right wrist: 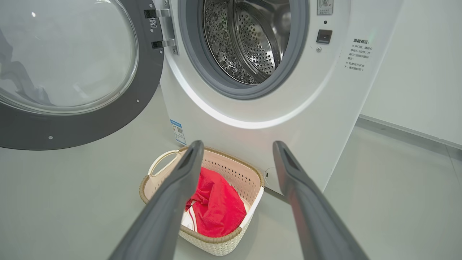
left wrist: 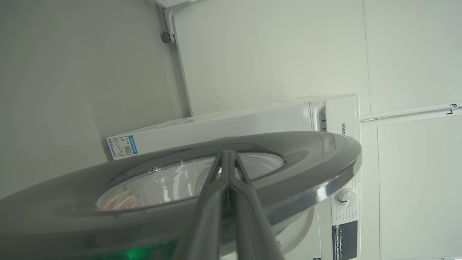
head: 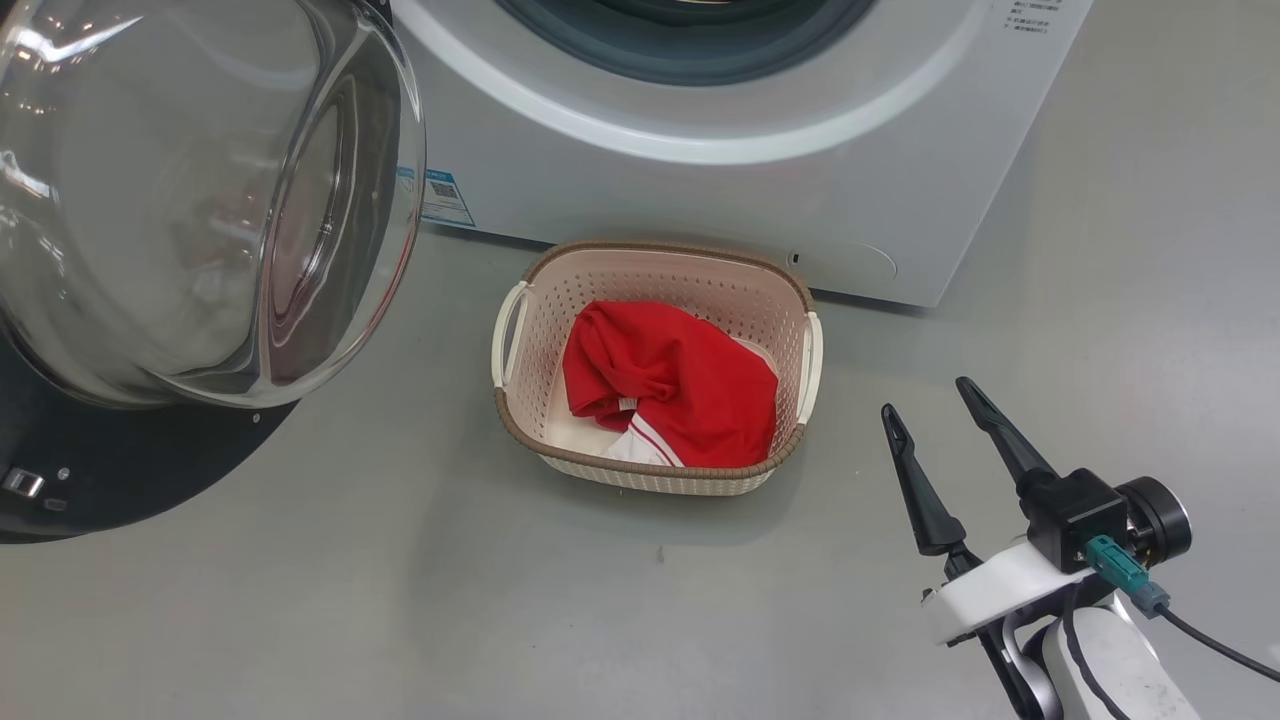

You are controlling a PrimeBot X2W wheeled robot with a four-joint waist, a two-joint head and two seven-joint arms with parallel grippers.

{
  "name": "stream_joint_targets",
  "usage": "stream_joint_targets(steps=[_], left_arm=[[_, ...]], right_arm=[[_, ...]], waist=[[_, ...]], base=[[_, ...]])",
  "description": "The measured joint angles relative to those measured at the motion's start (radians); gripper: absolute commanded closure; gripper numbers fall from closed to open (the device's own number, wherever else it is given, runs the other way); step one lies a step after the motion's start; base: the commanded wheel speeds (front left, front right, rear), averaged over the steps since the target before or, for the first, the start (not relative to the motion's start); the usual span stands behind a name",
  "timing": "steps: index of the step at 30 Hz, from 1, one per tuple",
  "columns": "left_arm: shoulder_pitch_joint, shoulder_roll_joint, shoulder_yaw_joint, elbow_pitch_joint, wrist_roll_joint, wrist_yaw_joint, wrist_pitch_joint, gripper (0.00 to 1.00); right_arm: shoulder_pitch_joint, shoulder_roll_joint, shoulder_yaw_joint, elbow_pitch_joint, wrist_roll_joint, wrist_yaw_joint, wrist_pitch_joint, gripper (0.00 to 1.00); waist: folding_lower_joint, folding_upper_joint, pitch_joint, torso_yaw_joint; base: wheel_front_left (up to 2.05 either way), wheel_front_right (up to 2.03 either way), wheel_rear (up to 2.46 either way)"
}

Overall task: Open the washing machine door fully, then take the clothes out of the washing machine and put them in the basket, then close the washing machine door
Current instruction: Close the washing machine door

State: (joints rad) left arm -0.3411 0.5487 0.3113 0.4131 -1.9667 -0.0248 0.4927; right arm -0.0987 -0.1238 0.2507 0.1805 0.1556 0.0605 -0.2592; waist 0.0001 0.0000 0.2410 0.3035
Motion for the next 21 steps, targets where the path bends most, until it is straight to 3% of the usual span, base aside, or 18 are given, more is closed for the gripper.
stream_joint_targets(steps=[21], left_arm=[[0.098, -0.04, -0.096, -0.123, -0.022, -0.078, 0.21, 1.0]], right_arm=[[0.0, 0.015, 0.007, 0.011, 0.001, -0.001, 0.0, 0.0]], waist=[[-0.0001, 0.0, -0.045, -0.018]], base=[[0.0, 0.0, 0.0]])
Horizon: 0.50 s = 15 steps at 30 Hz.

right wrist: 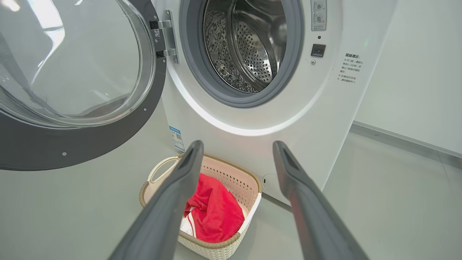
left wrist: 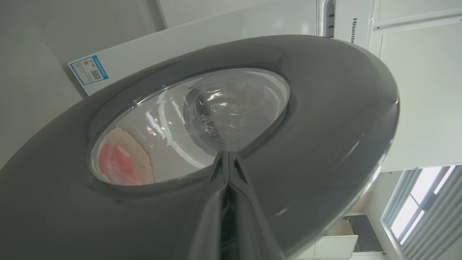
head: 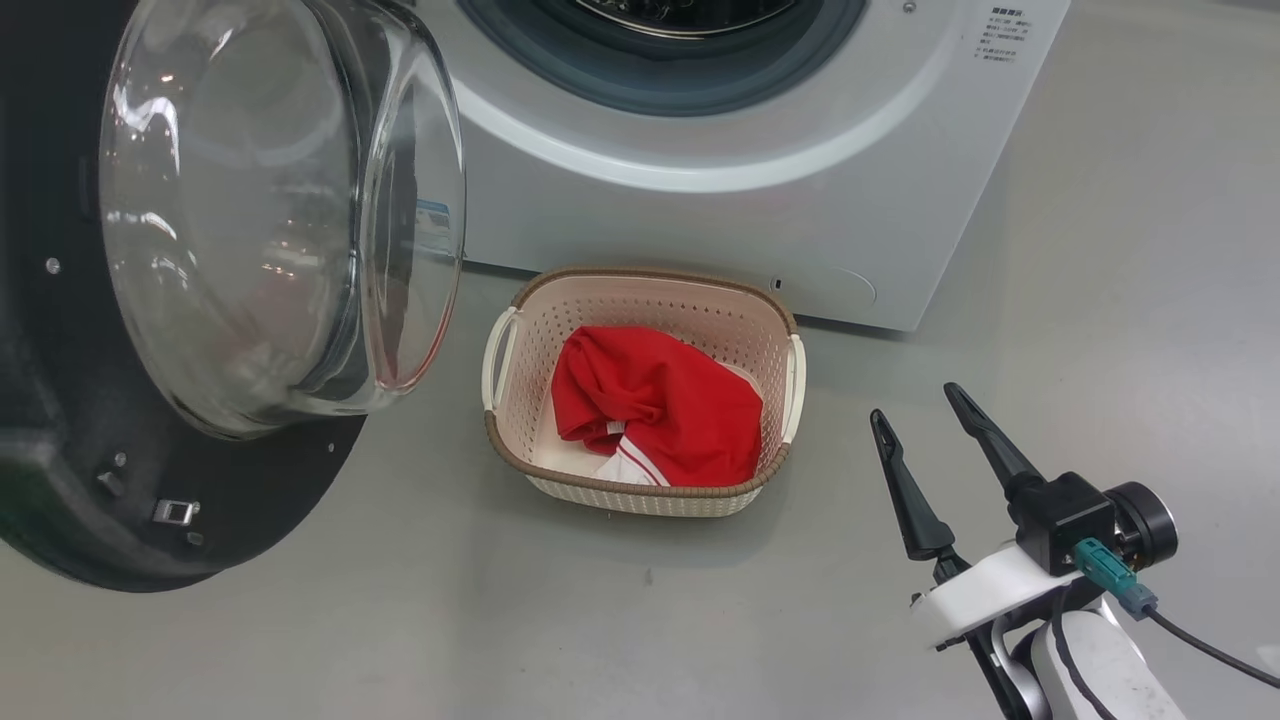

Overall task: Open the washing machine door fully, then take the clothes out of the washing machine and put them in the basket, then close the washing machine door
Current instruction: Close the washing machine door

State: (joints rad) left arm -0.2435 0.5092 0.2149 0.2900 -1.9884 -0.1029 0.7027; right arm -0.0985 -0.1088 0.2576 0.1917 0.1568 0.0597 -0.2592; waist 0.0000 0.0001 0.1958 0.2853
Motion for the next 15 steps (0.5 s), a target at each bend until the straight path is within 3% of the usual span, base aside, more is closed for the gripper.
stream_joint_targets(steps=[15], left_arm=[[0.071, -0.033, -0.081, -0.194, 0.001, -0.01, 0.122, 1.0]], right_arm=[[0.001, 0.017, 0.008, 0.0, 0.004, 0.0, 0.0, 0.0]], waist=[[0.0, 0.0, -0.029, -0.043]], base=[[0.0, 0.0, 0.0]])
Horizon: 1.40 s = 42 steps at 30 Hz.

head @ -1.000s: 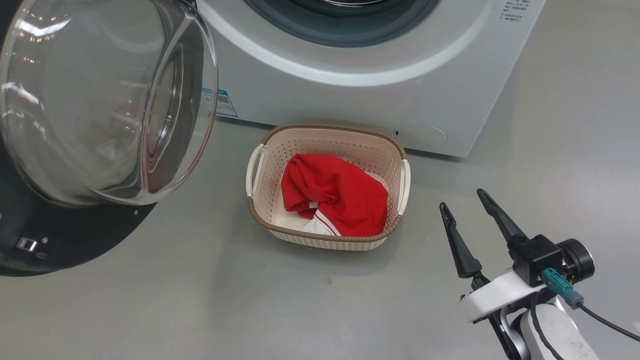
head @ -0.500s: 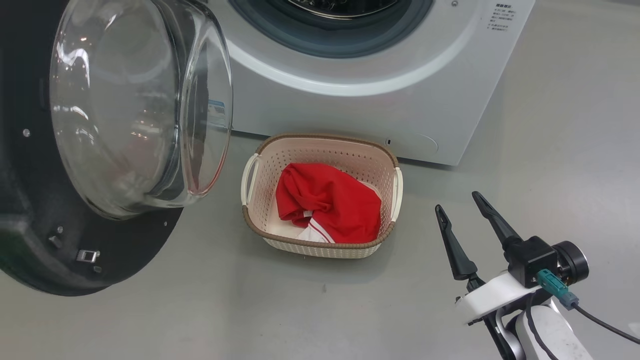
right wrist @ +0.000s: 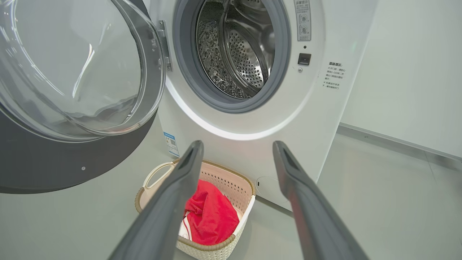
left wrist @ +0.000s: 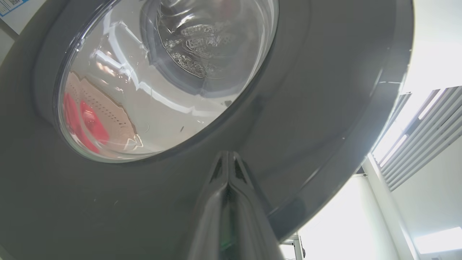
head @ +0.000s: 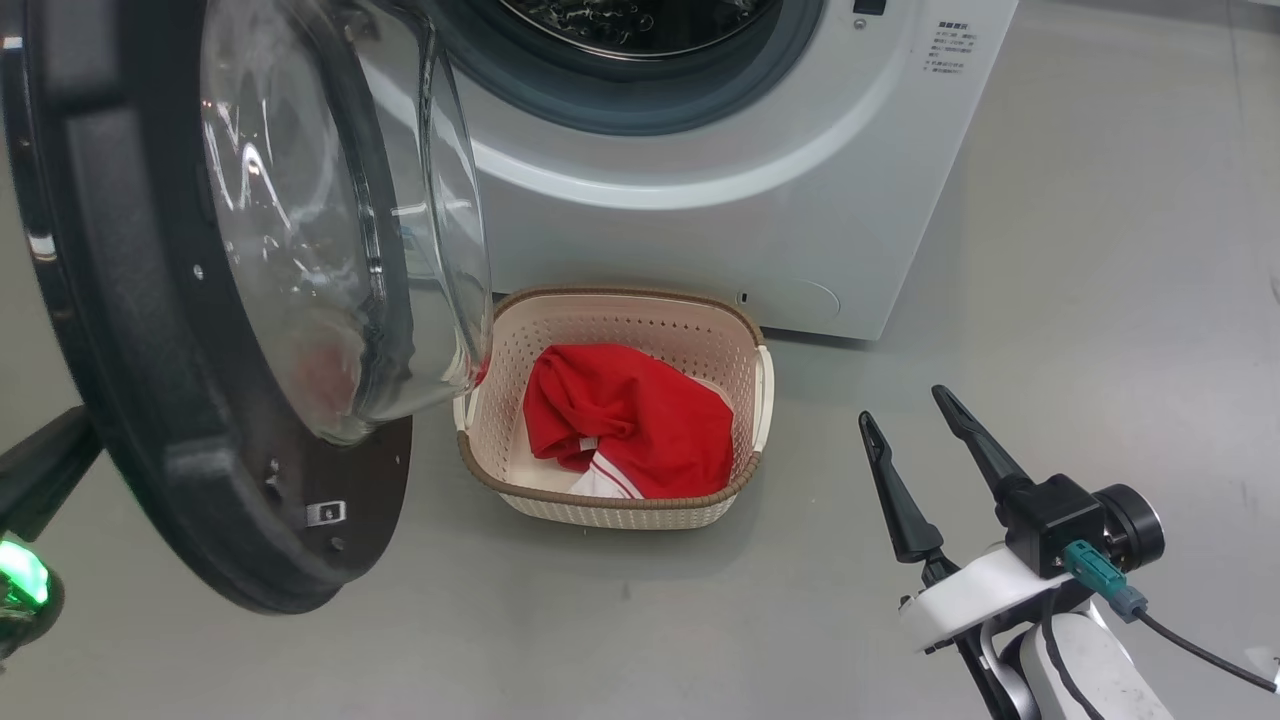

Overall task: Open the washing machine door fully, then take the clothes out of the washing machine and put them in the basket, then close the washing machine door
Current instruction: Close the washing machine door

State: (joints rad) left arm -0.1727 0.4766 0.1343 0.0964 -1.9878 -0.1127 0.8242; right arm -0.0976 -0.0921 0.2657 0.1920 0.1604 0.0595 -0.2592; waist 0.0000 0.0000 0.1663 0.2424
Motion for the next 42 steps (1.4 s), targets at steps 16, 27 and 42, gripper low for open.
stream_joint_targets(steps=[16, 27, 42], left_arm=[[0.014, -0.04, -0.034, -0.164, -0.001, -0.007, 0.057, 1.0], [0.014, -0.041, -0.039, -0.233, -0.012, -0.002, 0.065, 1.0], [-0.046, -0.035, -0.056, -0.282, -0.025, 0.052, 0.062, 1.0]], right_arm=[[-0.002, 0.021, 0.011, -0.014, 0.007, -0.002, 0.0, 0.0], [-0.022, 0.031, 0.012, -0.038, 0.025, -0.02, 0.0, 0.0], [-0.043, 0.036, 0.028, -0.053, 0.042, -0.032, 0.0, 0.0]], waist=[[0.0, 0.0, 0.012, -0.101], [0.0, 0.0, 0.041, -0.211], [0.0, 0.0, 0.105, -0.377]], base=[[0.0, 0.0, 0.0], [0.0, 0.0, 0.0], [0.0, 0.0, 0.0]])
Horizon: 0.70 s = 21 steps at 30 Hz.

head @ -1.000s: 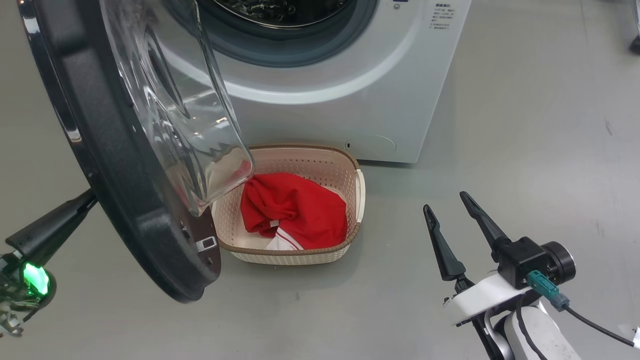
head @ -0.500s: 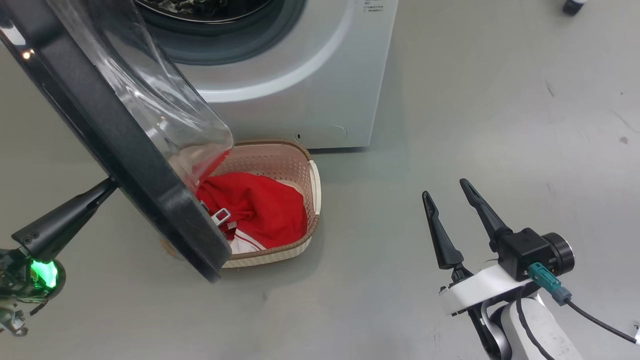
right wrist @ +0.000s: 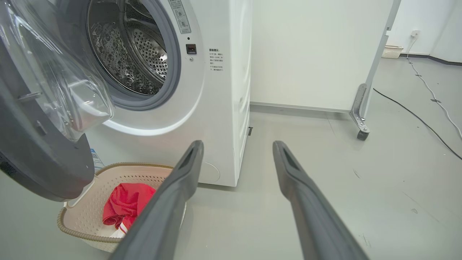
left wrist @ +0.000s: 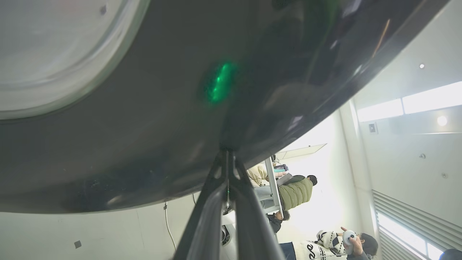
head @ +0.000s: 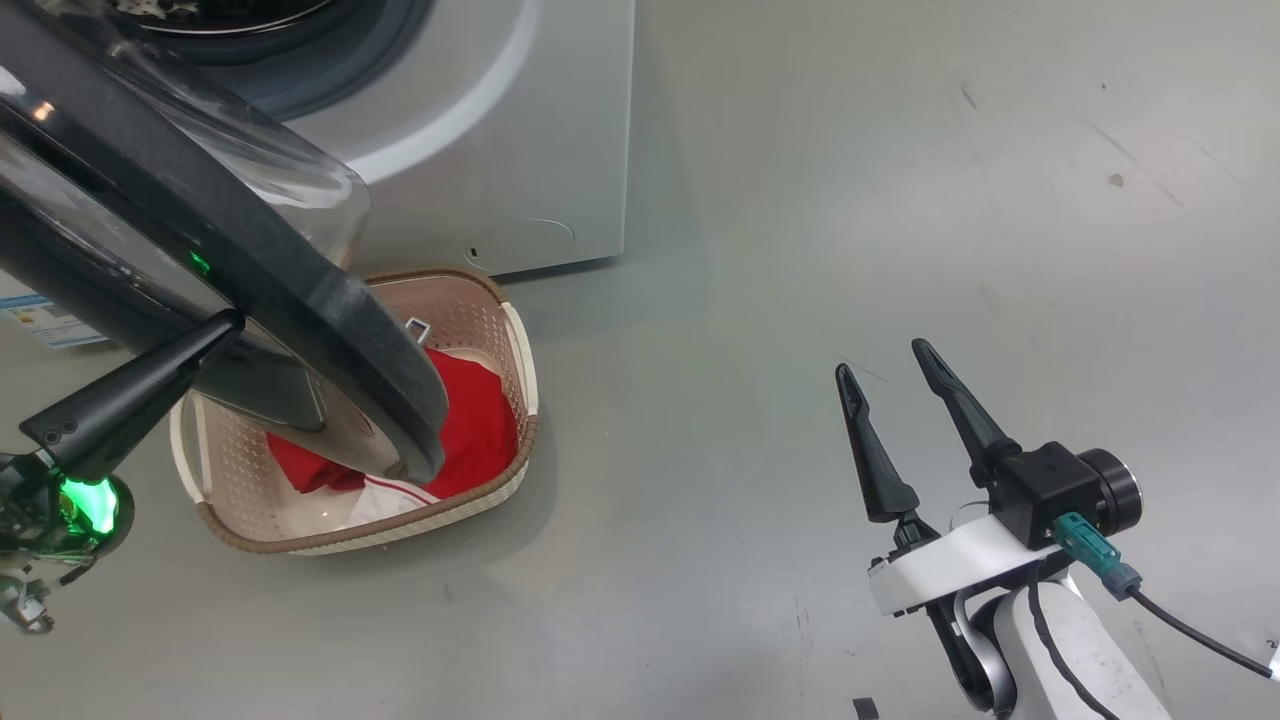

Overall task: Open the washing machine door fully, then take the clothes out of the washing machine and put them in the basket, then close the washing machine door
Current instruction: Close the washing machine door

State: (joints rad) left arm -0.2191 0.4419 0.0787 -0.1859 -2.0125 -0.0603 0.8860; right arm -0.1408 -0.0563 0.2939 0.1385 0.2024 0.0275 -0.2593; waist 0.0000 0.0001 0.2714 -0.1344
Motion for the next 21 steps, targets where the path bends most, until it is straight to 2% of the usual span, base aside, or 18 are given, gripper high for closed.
stream_joint_targets(steps=[9, 15, 21], left_arm=[[-0.097, -0.001, -0.023, 0.005, 0.0, 0.051, -0.018, 1.0], [-0.192, 0.006, -0.027, 0.016, 0.001, 0.108, -0.044, 1.0], [-0.294, 0.017, -0.027, 0.035, 0.008, 0.136, -0.063, 1.0]], right_arm=[[-0.02, 0.001, 0.008, -0.016, 0.009, -0.004, 0.0, 0.0], [-0.042, 0.002, 0.025, -0.04, 0.041, -0.013, 0.0, 0.0], [-0.062, 0.003, 0.049, -0.049, 0.061, -0.022, 0.0, 0.0]], waist=[[0.0, 0.0, 0.043, -0.078], [0.0, 0.0, 0.086, -0.114], [0.0001, 0.0, 0.134, -0.148]], base=[[0.0, 0.0, 0.0], [0.0, 0.0, 0.0], [0.0, 0.0, 0.0]])
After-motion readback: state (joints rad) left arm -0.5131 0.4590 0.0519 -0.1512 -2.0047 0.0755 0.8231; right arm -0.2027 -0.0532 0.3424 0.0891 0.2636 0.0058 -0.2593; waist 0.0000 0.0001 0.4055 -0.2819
